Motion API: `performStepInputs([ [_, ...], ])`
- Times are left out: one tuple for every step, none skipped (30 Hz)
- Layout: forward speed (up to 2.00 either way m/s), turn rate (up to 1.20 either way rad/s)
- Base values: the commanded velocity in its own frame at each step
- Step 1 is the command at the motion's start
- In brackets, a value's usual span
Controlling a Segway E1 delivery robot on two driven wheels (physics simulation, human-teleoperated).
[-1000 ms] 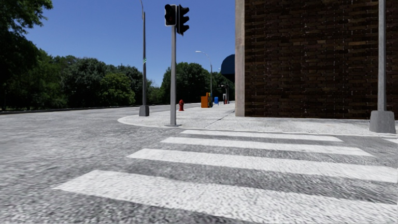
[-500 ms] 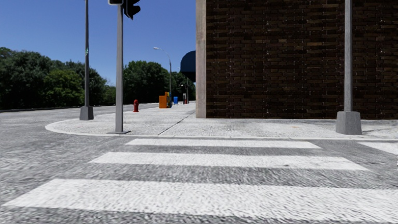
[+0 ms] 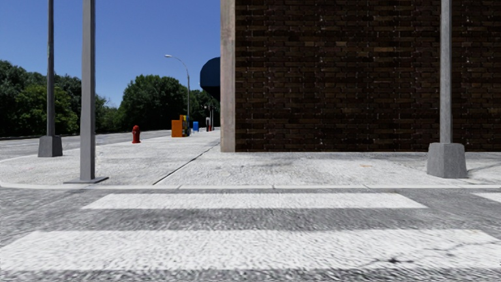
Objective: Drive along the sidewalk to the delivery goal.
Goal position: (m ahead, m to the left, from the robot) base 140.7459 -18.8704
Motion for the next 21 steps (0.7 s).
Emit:
performStepInputs([
  [2.0, 0.0],
  [2.0, 0.0],
  [2.0, 0.0],
  [2.0, 0.0],
  [2.0, 0.0],
  [2.0, 0.0],
  [2.0, 0.0],
  [2.0, 0.0],
  [2.0, 0.0],
  [2.0, 0.0],
  [2.0, 0.0],
  [2.0, 0.0],
  [2.0, 0.0],
  [2.0, 0.0],
  [2.0, 0.0],
  [2.0, 0.0],
  [2.0, 0.0],
  [2.0, 0.0],
  [2.0, 0.0],
  [2.0, 0.05],
  [2.0, 0.23],
])
